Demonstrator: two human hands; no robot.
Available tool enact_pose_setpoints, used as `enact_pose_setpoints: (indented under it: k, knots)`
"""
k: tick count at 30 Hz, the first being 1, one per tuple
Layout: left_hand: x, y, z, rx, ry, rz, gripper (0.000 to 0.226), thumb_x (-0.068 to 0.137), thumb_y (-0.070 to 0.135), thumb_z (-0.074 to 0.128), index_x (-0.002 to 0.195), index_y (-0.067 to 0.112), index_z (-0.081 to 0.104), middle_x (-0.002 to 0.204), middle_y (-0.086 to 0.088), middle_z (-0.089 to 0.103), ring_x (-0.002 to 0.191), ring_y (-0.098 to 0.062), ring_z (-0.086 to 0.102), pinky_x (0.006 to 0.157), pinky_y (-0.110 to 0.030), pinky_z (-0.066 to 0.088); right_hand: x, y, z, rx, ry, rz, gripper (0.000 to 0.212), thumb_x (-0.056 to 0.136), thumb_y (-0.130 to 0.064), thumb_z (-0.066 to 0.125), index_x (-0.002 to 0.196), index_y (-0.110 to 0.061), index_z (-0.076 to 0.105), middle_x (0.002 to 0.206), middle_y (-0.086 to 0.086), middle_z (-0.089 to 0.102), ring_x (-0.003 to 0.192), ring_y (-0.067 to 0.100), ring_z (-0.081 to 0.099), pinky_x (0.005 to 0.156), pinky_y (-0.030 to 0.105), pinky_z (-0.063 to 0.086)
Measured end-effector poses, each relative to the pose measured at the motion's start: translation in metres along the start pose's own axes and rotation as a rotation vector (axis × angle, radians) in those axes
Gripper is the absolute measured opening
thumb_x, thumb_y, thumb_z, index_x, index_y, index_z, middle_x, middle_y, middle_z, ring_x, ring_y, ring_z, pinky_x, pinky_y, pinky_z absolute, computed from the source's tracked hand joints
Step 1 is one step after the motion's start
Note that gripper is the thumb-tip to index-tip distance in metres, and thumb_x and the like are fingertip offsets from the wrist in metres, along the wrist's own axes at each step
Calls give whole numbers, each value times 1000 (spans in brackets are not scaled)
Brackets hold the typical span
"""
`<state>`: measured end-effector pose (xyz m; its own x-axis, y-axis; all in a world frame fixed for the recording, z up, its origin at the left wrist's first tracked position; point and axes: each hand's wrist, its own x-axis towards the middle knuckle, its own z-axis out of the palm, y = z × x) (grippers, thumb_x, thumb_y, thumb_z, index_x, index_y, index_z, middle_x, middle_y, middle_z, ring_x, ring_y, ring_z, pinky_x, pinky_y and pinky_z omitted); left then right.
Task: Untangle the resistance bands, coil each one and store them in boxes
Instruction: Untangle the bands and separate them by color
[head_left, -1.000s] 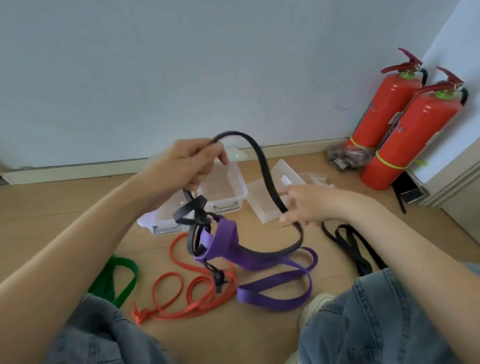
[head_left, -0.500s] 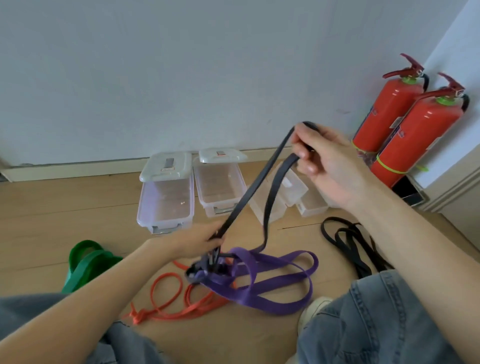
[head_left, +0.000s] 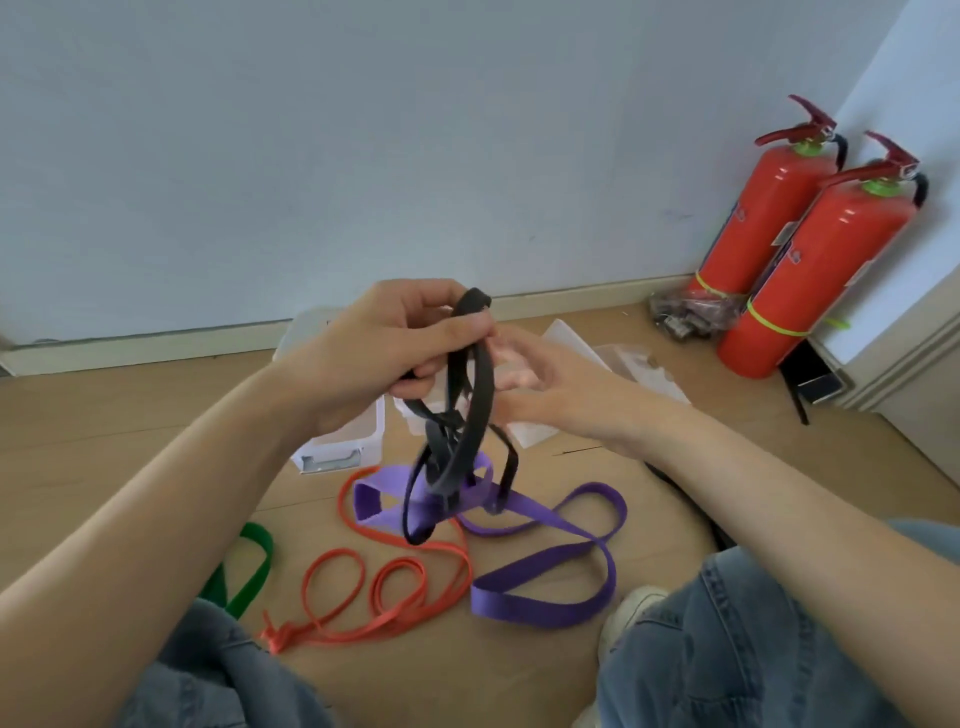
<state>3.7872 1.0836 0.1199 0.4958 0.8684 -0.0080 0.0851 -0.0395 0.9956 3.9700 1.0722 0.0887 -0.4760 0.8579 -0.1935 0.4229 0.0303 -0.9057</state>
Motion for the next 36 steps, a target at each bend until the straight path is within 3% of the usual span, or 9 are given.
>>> enact_pose_setpoints:
  k: [3, 7, 10, 13, 16, 20, 26, 32, 36]
  knots:
    - [4, -4, -10, -47, 111, 6, 17, 80, 22, 61, 80, 5, 64, 75, -10, 61, 41, -3, 33, 34, -10, 25, 1, -10, 4, 150, 93, -75, 16, 89, -17, 60, 95, -2, 62, 68, 1, 57, 47, 5, 44, 45, 16, 31]
    - [4, -20, -15, 94, 265, -72, 3, 84, 12, 64, 81, 14, 64, 67, 1, 62, 48, -2, 42, 40, -11, 31, -1, -20, -19, 471, 134, -115, 22, 89, -30, 54, 73, -17, 61, 54, -10, 48, 46, 6, 33, 43, 15, 26]
    - [4, -27, -4, 50, 256, -108, 5, 85, 7, 63, 82, 12, 62, 70, -6, 60, 45, -2, 40, 41, -11, 32, 3, -13, -20, 4, 164, 80, 15, 91, -29, 56, 96, -16, 63, 74, -6, 60, 55, 7, 44, 47, 16, 36]
    - [2, -17, 1, -86, 181, -71, 2, 83, 11, 63, 81, 11, 64, 71, -5, 64, 48, -4, 40, 42, -11, 34, 2, -4, -8, -413, -7, 189, 63, 82, -26, 69, 136, -29, 36, 129, -9, 49, 81, 9, 56, 68, 20, 47]
    - [3, -10, 2, -176, 104, 24, 9, 77, 21, 65, 81, 12, 67, 73, -4, 68, 53, -7, 42, 49, -12, 41, 0, -6, 5, -57, -165, 32, 50, 82, -20, 70, 126, -26, 48, 119, -8, 58, 77, 13, 63, 63, 24, 51]
    - [10, -22, -13, 12, 302, 53, 14, 92, 28, 54, 88, 20, 64, 75, 13, 65, 66, -4, 53, 72, -22, 44, 5, -16, 7, 306, 109, -60, 14, 91, -12, 56, 91, 0, 64, 75, 8, 65, 53, 13, 57, 48, 17, 45]
    - [-12, -80, 3, -7, -240, -334, 49, 76, 62, 52, 123, 46, 49, 129, 19, 56, 123, -3, 49, 112, -44, 29, 6, -28, -11, 724, 320, -211, 24, 94, -13, 49, 76, -8, 65, 65, 4, 67, 55, 11, 59, 50, 18, 48]
    - [-16, -79, 17, -280, -392, -369, 80, 64, 65, 69, 128, 21, 50, 128, 10, 58, 119, -15, 56, 90, -22, 48, 0, -26, -27, 863, 515, -171, 18, 92, -11, 54, 78, -4, 63, 68, 4, 67, 61, 14, 66, 60, 20, 54]
    - [-6, -82, 40, -154, -25, -353, 32, 82, 10, 67, 113, 3, 60, 100, -6, 65, 88, -11, 64, 72, -15, 52, -3, -20, -30, 831, 507, -208, 12, 92, -6, 53, 87, -1, 62, 82, 11, 68, 74, 20, 70, 69, 24, 56]
